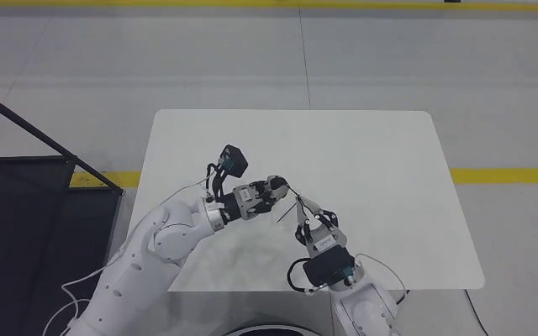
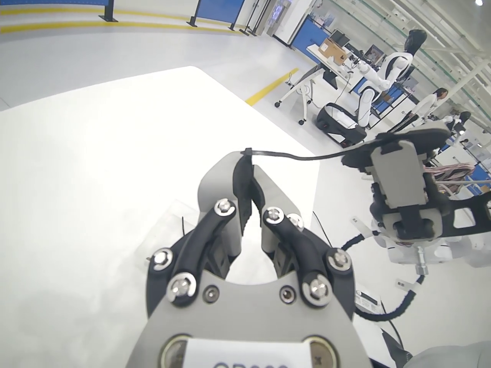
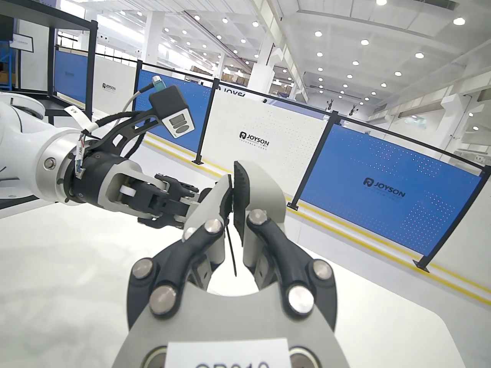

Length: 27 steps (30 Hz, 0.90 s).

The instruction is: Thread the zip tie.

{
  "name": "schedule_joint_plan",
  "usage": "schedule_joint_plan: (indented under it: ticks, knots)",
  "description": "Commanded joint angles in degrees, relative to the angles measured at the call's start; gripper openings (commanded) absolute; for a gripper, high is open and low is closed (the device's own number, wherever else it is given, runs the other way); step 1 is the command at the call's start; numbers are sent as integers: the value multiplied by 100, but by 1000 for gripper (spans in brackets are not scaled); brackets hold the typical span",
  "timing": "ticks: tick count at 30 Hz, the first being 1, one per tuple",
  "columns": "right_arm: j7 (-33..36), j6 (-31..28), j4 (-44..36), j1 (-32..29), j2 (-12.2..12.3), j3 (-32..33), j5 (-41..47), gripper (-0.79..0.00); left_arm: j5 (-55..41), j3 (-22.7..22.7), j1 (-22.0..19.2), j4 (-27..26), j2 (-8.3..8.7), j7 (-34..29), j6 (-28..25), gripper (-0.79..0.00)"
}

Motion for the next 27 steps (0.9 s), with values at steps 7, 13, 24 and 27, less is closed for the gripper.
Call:
schedule_joint_plan:
  ticks: [7,13,24,27]
  knots:
    - [-25,-40,-7,-5,4,11,24,-336,-240,-26,-20,73,-10,-77,-57,-785]
    - [-13,-73,-10,-5,8,9,11,-357,-277,-44,7,76,-13,-84,-70,-785]
    - [-116,-349,-43,-36,32,85,218,-277,-561,-52,-83,201,-32,-219,-59,-785]
    - [-118,-402,-57,-52,41,116,227,-274,-621,-48,-105,221,-39,-227,-72,-785]
